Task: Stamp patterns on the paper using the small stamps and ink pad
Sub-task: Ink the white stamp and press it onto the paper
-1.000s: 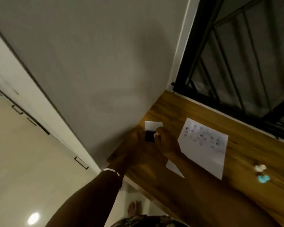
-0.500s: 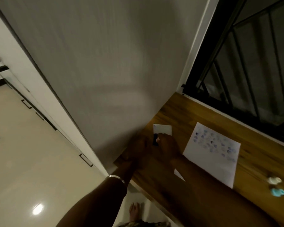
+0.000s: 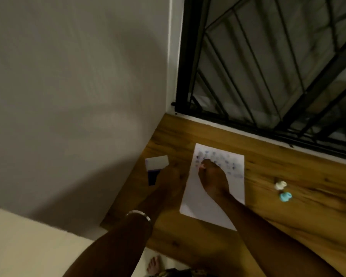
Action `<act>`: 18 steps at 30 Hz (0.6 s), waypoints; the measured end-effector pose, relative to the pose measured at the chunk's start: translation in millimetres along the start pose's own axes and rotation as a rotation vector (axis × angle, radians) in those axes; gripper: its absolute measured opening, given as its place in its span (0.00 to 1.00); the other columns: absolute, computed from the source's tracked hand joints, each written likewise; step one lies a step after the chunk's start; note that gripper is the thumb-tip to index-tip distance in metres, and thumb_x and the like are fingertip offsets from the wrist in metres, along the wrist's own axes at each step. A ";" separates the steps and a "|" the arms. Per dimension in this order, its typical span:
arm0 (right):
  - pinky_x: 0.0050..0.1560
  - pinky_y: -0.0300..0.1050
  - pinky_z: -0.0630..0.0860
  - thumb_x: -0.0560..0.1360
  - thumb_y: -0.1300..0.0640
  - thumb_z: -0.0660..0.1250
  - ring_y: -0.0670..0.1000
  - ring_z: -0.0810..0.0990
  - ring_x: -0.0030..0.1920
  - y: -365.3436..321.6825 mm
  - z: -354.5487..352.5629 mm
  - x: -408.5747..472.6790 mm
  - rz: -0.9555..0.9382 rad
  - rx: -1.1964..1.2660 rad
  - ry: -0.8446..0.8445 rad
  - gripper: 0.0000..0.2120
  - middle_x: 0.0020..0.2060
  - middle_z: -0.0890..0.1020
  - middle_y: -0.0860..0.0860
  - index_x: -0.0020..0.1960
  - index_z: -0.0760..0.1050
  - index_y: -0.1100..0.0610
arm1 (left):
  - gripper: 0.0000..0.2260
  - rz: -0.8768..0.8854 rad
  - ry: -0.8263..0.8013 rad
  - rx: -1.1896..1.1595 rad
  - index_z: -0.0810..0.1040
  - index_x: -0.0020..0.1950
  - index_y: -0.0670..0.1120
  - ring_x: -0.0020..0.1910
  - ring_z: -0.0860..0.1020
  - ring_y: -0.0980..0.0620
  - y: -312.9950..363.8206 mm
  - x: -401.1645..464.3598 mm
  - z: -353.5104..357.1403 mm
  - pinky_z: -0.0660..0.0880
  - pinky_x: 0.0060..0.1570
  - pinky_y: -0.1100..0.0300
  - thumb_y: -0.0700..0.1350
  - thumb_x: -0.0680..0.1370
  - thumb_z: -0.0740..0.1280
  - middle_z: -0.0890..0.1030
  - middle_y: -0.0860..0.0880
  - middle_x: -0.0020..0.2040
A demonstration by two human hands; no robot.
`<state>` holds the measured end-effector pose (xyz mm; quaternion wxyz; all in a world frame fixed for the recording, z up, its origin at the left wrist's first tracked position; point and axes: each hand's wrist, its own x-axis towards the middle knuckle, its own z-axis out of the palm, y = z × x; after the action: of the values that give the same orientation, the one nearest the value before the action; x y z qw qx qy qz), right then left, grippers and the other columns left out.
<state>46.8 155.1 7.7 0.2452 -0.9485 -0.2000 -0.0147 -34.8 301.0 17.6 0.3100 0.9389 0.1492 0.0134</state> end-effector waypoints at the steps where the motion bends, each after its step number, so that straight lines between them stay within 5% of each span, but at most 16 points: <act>1: 0.53 0.50 0.77 0.79 0.52 0.54 0.55 0.81 0.51 13.4 -5.8 -2.3 0.014 -0.011 0.017 0.13 0.51 0.82 0.55 0.57 0.74 0.56 | 0.20 0.042 -0.065 0.057 0.71 0.68 0.49 0.63 0.75 0.44 4.6 2.5 12.0 0.72 0.62 0.52 0.56 0.78 0.62 0.75 0.46 0.64; 4: 0.48 0.47 0.78 0.78 0.54 0.59 0.56 0.82 0.48 45.1 -19.9 -10.3 0.098 -0.036 0.047 0.10 0.48 0.83 0.55 0.54 0.74 0.57 | 0.37 0.065 -0.137 0.227 0.57 0.76 0.49 0.72 0.64 0.41 18.7 6.6 34.6 0.61 0.71 0.45 0.67 0.74 0.60 0.64 0.44 0.74; 9: 0.40 0.45 0.76 0.77 0.57 0.60 0.56 0.82 0.42 73.7 -27.1 -22.4 0.135 -0.044 0.076 0.08 0.44 0.83 0.57 0.52 0.74 0.58 | 0.41 0.032 -0.139 0.307 0.48 0.79 0.47 0.75 0.57 0.39 35.1 -10.1 67.1 0.53 0.74 0.43 0.69 0.75 0.55 0.58 0.42 0.77; 14: 0.36 0.40 0.70 0.77 0.56 0.61 0.54 0.82 0.40 82.6 -21.7 -23.4 0.120 -0.059 0.084 0.07 0.42 0.83 0.55 0.52 0.74 0.57 | 0.37 -0.011 -0.064 0.319 0.57 0.77 0.45 0.70 0.67 0.38 45.1 -28.9 76.0 0.66 0.68 0.44 0.67 0.76 0.46 0.66 0.38 0.72; 18: 0.35 0.40 0.71 0.78 0.55 0.60 0.53 0.81 0.37 84.6 -20.4 -17.1 0.113 -0.078 0.080 0.06 0.41 0.83 0.55 0.50 0.74 0.56 | 0.33 0.015 -0.004 0.268 0.66 0.73 0.43 0.61 0.75 0.39 51.1 -39.0 86.1 0.78 0.56 0.46 0.64 0.75 0.56 0.74 0.39 0.64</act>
<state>65.2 71.6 -15.3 0.2161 -0.9658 -0.1354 -0.0466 -48.0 201.0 -19.4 0.1819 0.9730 0.1421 -0.0064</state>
